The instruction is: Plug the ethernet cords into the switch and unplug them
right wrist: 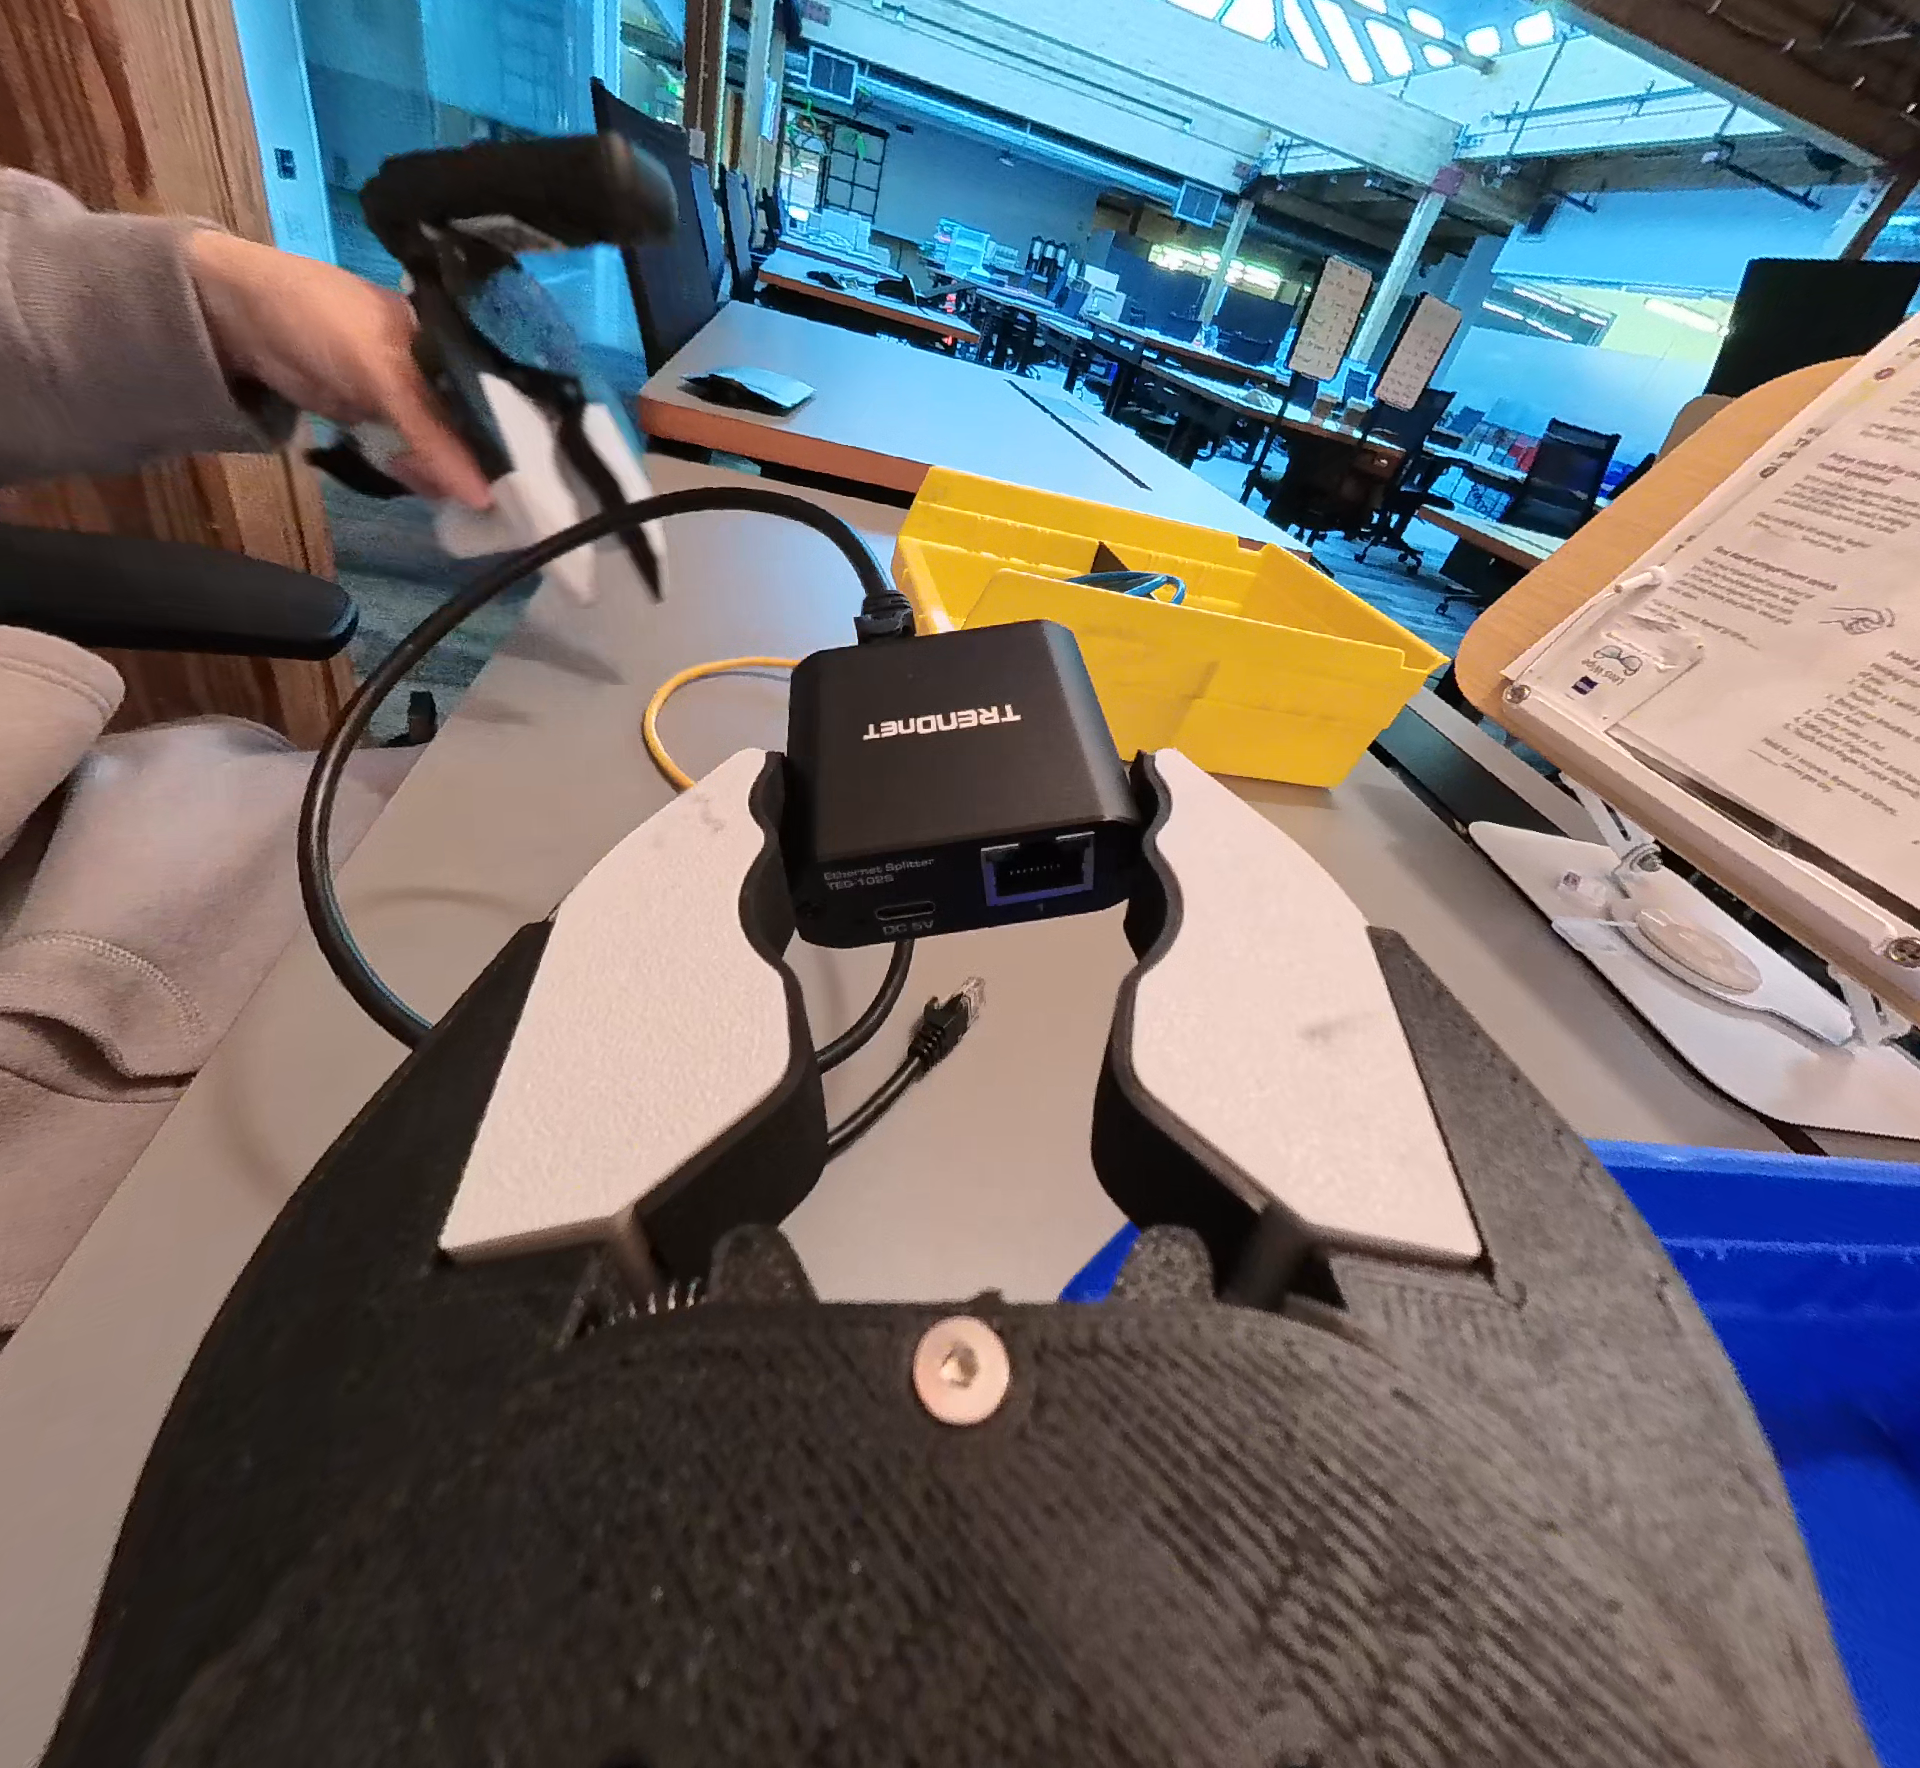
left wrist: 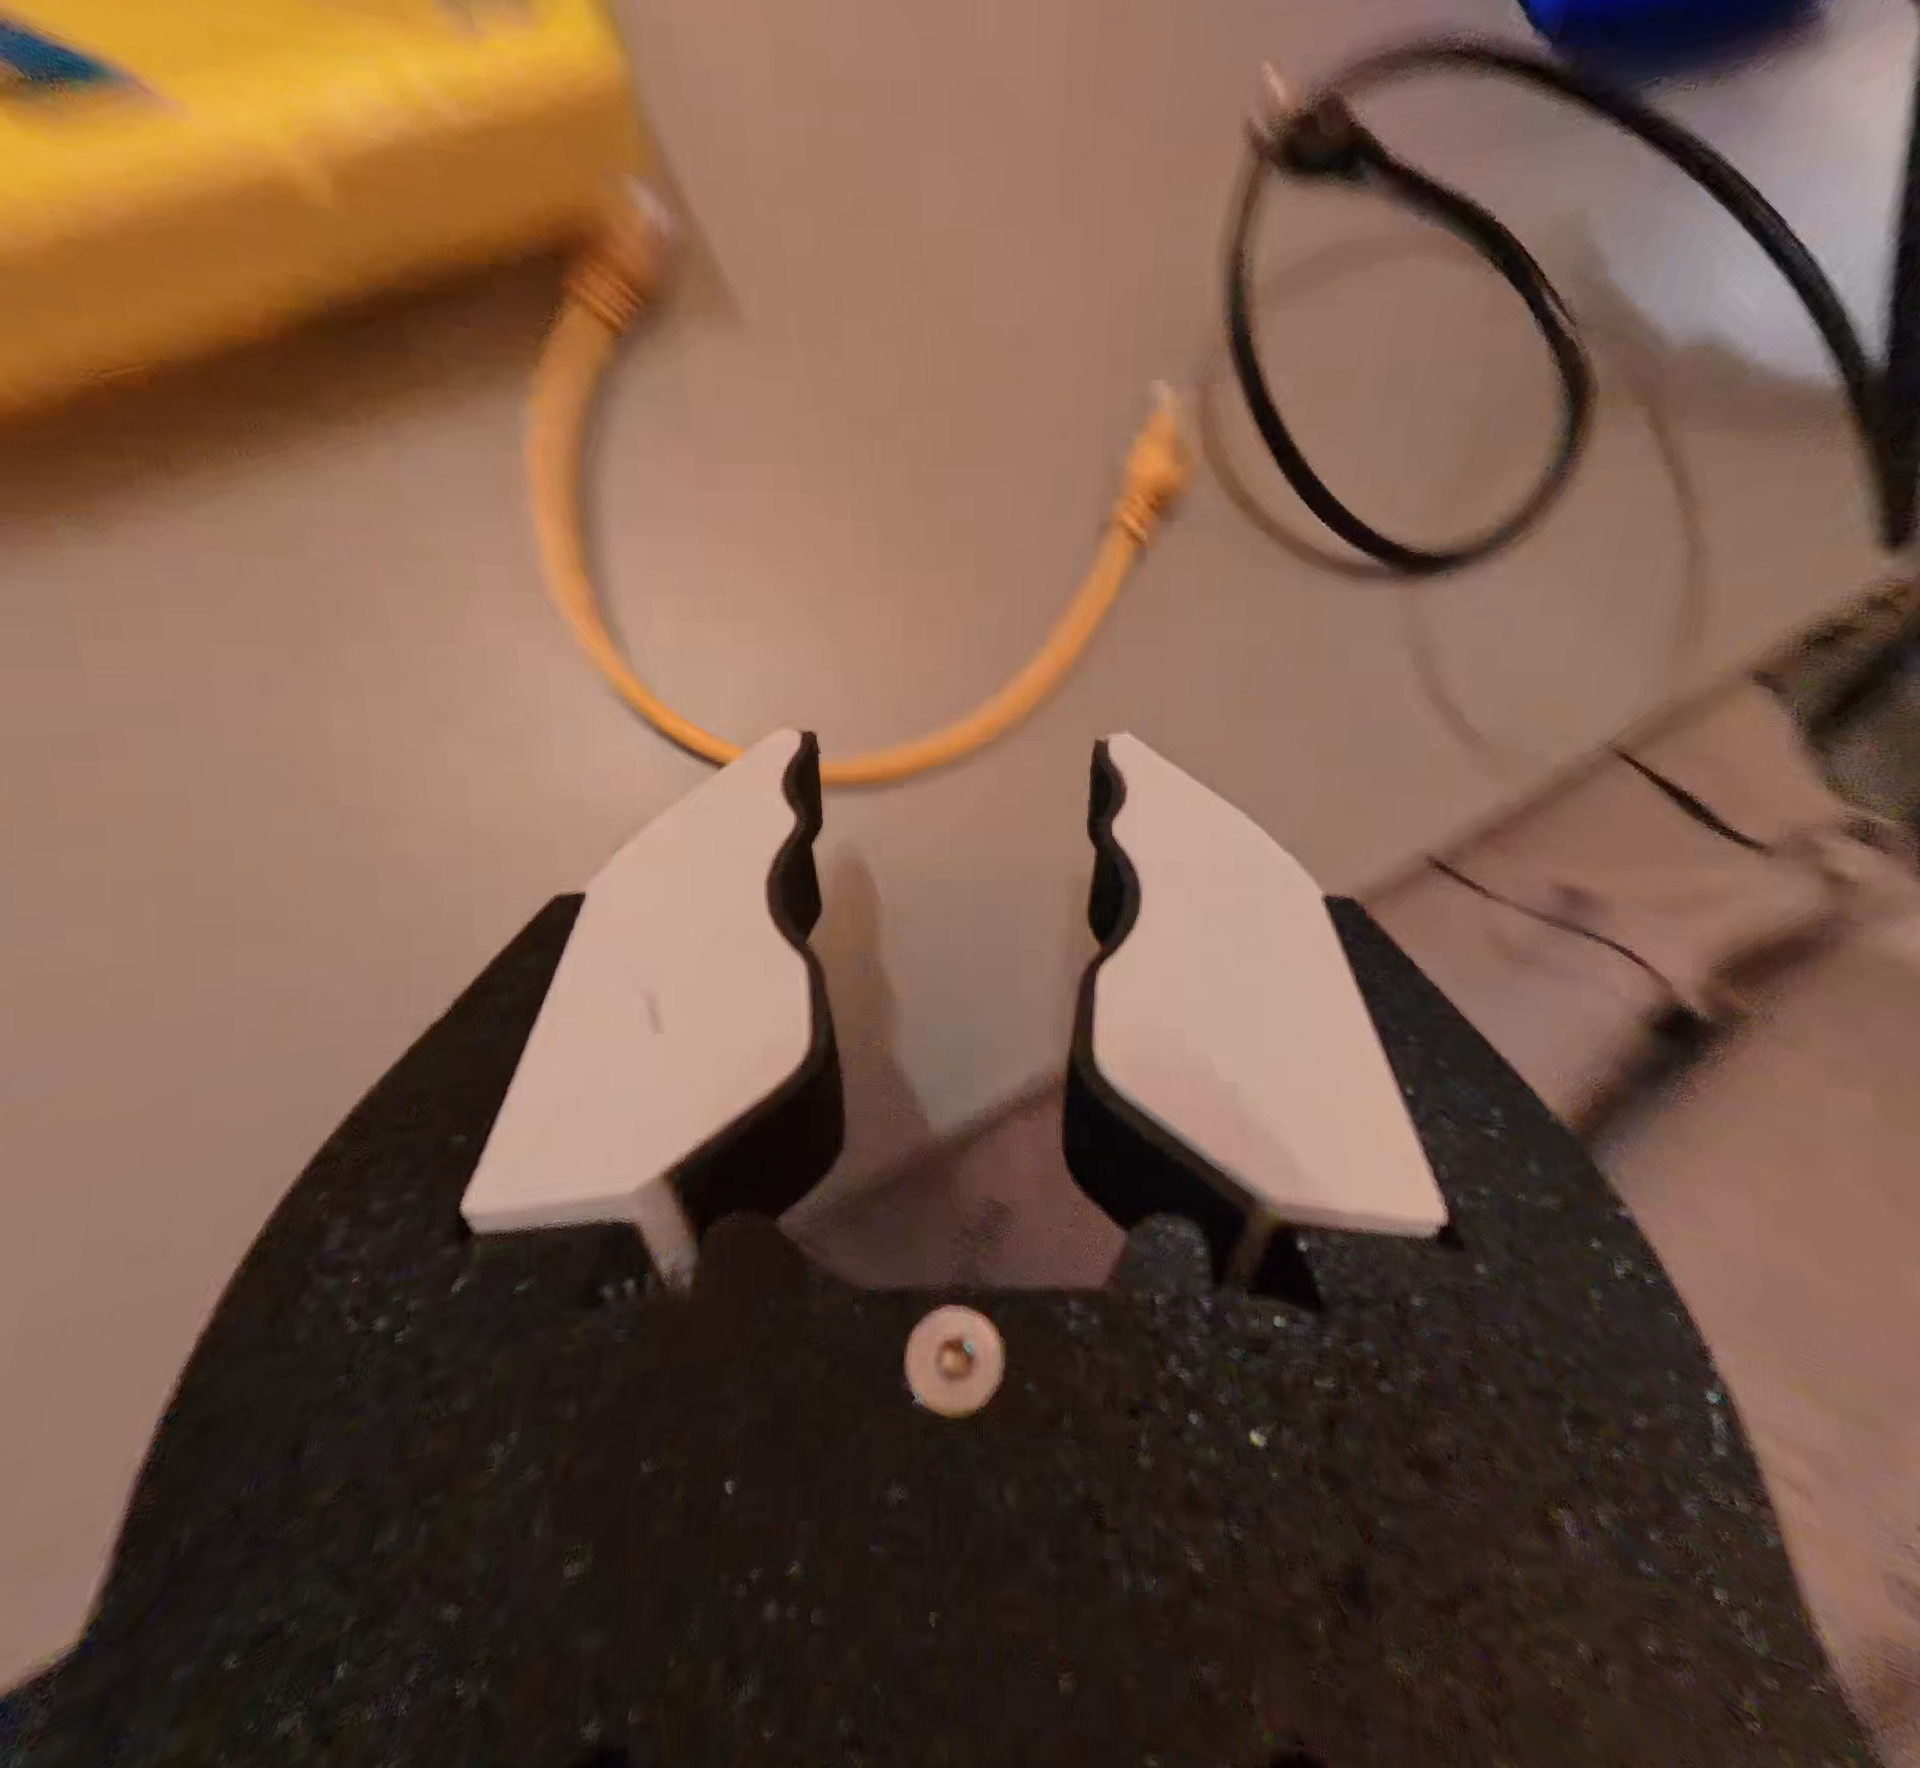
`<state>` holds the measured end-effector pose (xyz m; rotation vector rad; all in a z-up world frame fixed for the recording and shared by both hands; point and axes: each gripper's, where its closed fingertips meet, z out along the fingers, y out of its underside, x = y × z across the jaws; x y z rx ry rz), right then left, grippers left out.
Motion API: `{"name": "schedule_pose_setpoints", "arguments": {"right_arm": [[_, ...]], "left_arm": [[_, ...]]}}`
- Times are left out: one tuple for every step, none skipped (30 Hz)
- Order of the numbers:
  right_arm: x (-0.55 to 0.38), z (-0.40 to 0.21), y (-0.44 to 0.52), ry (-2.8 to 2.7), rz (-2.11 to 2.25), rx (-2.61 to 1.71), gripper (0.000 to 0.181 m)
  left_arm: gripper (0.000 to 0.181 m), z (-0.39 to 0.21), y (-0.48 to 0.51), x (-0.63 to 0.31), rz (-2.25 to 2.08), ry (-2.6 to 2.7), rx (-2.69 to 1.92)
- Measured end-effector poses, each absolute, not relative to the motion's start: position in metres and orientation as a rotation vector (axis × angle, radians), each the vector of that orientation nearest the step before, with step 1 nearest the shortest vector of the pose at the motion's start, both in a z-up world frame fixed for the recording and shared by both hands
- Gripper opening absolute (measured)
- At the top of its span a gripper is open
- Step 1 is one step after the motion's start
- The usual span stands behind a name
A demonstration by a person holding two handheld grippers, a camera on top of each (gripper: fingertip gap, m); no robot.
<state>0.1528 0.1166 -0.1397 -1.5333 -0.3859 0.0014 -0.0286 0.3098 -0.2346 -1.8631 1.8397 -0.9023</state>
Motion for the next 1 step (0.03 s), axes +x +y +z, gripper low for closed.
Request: {"name": "schedule_pose_setpoints", "arguments": {"right_arm": [[0.1524, -0.1400, 0.1176, -0.387, 0.005, -1.533, 0.063]], "left_arm": [[0.046, -0.2270, 0.3293, -0.0181, -0.851, 1.771, -1.782]]}}
